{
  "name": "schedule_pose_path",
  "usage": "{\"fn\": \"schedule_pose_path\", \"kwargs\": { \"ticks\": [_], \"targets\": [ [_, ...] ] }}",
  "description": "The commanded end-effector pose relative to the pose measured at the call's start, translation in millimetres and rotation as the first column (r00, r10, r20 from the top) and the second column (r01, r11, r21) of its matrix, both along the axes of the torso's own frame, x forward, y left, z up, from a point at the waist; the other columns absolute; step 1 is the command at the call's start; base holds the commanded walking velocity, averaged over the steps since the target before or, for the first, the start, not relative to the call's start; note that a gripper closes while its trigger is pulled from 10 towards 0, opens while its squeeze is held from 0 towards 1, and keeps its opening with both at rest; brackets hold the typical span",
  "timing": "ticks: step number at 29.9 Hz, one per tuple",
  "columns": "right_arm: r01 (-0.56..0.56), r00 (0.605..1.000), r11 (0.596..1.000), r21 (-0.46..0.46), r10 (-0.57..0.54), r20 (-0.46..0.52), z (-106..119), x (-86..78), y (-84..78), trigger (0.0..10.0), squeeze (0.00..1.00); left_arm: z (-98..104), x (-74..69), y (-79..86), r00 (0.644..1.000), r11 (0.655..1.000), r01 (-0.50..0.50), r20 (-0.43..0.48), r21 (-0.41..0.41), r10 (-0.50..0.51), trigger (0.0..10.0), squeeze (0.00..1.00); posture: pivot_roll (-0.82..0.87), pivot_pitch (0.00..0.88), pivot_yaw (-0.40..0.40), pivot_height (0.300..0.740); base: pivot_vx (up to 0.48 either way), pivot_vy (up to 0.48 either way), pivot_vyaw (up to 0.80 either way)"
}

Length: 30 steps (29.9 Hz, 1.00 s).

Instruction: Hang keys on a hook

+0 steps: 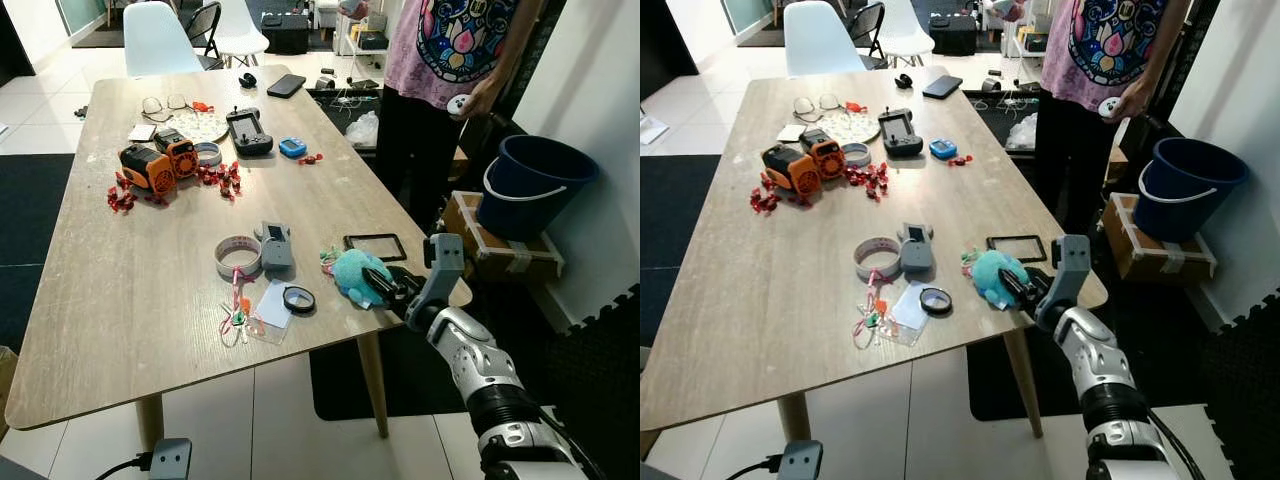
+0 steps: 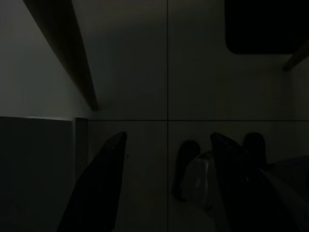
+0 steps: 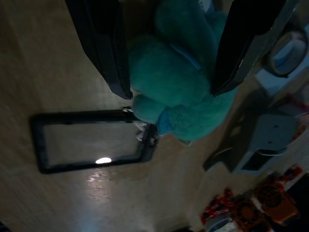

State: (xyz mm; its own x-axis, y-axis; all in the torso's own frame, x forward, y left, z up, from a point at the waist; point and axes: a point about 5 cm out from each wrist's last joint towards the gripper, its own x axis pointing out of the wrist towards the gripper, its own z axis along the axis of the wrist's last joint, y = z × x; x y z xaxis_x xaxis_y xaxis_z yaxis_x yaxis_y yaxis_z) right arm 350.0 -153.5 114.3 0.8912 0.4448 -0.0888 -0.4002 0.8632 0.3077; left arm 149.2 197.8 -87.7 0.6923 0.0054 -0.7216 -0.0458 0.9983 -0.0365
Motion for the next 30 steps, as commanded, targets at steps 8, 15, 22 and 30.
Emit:
{"fn": "schedule_pose_path", "kwargs": {
  "ticks": [8,15,22,30],
  "targets": [
    [-0.052,0.999,0.998,0.033,0.052,0.009,-3.0,-8.8,14.8,10.0,0.0,-2.8,-8.6,6.6,0.999,1.0,-0.001,-0.034,0.017,0.002,10.0,0.0,0.07,0.097,-0.035,0.74,0.0,0.0,0.0],
    [-0.092,0.994,0.991,0.099,0.086,0.062,3.7,-14.1,28.3,10.0,0.0,-3.3,-9.6,5.9,0.999,1.0,-0.002,-0.036,0.015,0.002,10.0,0.0,0.07,0.098,-0.035,0.74,0.0,0.0,0.0],
    [-0.104,0.993,0.989,0.106,0.098,0.061,3.7,-16.6,34.4,10.0,0.0,-3.8,-10.0,5.4,0.999,1.0,-0.003,-0.041,0.016,0.003,10.0,0.0,0.07,0.099,-0.038,0.74,0.0,0.0,0.0],
    [0.075,0.997,0.991,0.112,-0.074,-0.011,2.6,-4.7,20.9,10.0,0.0,-4.0,-10.0,6.1,0.999,1.0,-0.012,-0.047,0.013,0.012,10.0,0.0,0.07,0.098,-0.038,0.74,0.0,0.0,0.0]
  ]
}}
